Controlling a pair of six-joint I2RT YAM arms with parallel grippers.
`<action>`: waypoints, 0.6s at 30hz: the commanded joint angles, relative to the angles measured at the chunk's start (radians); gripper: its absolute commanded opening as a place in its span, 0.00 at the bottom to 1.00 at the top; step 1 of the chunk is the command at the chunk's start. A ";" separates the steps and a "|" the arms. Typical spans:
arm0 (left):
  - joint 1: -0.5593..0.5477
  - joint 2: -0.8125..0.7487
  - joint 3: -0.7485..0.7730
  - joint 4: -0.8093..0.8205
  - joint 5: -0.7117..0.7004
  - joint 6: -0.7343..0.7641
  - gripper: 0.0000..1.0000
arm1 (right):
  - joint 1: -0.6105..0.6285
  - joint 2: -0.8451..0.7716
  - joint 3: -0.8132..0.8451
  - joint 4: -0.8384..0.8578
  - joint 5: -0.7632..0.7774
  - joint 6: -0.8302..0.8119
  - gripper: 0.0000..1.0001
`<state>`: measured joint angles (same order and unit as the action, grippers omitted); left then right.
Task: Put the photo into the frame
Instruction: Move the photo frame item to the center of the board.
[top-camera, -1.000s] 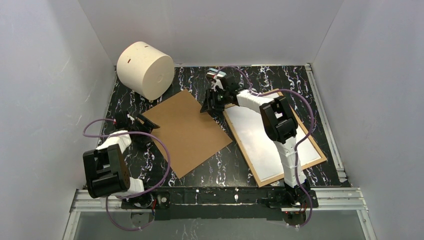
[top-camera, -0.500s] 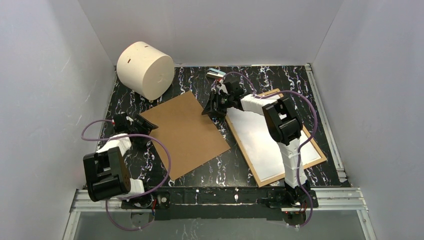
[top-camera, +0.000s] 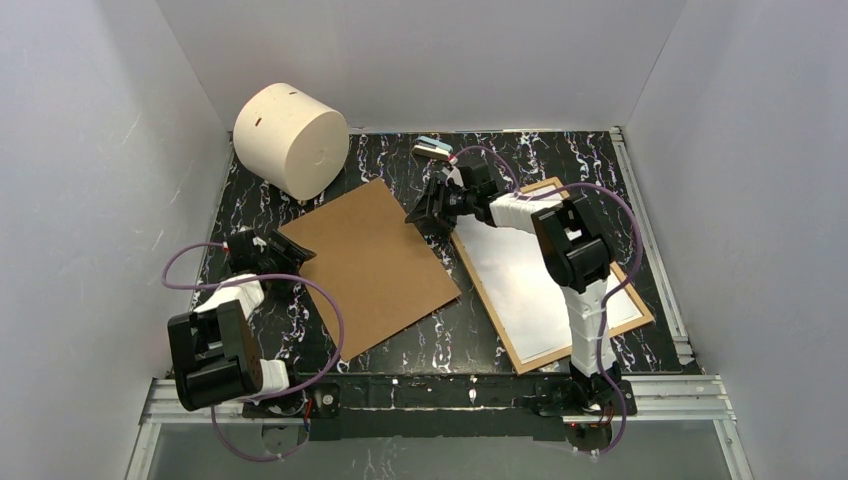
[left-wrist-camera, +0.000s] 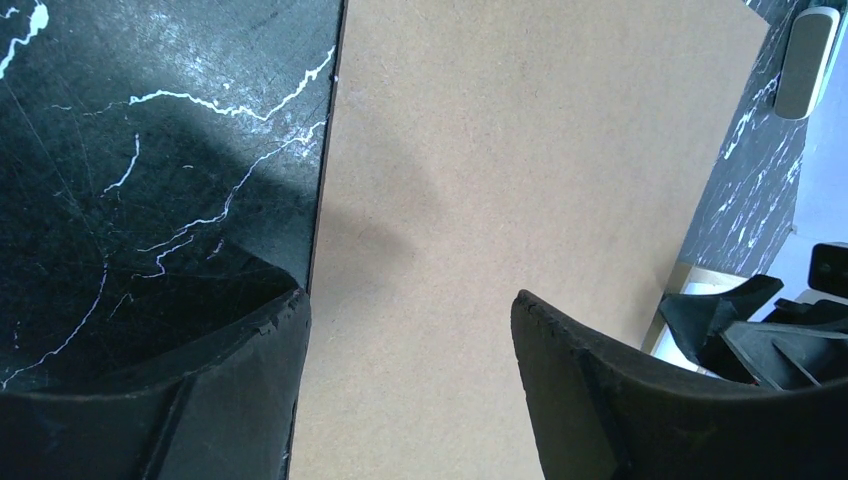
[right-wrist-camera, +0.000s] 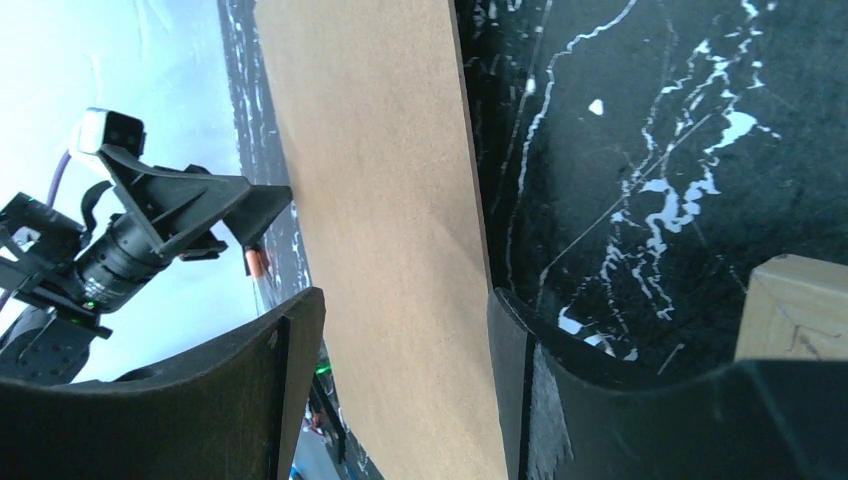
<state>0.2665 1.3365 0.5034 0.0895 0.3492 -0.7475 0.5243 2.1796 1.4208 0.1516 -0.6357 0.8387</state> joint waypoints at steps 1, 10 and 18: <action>-0.087 0.074 -0.069 -0.138 0.194 -0.074 0.70 | 0.069 -0.104 -0.004 0.123 -0.219 0.095 0.68; -0.183 0.098 -0.047 -0.095 0.174 -0.130 0.70 | 0.030 -0.155 -0.060 0.117 -0.198 0.081 0.68; -0.383 0.151 -0.026 0.021 0.127 -0.242 0.70 | -0.042 -0.195 -0.121 0.048 -0.170 0.002 0.68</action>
<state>0.0383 1.3956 0.5152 0.1989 0.2893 -0.8642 0.4263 2.0209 1.3388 0.2543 -0.6205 0.8345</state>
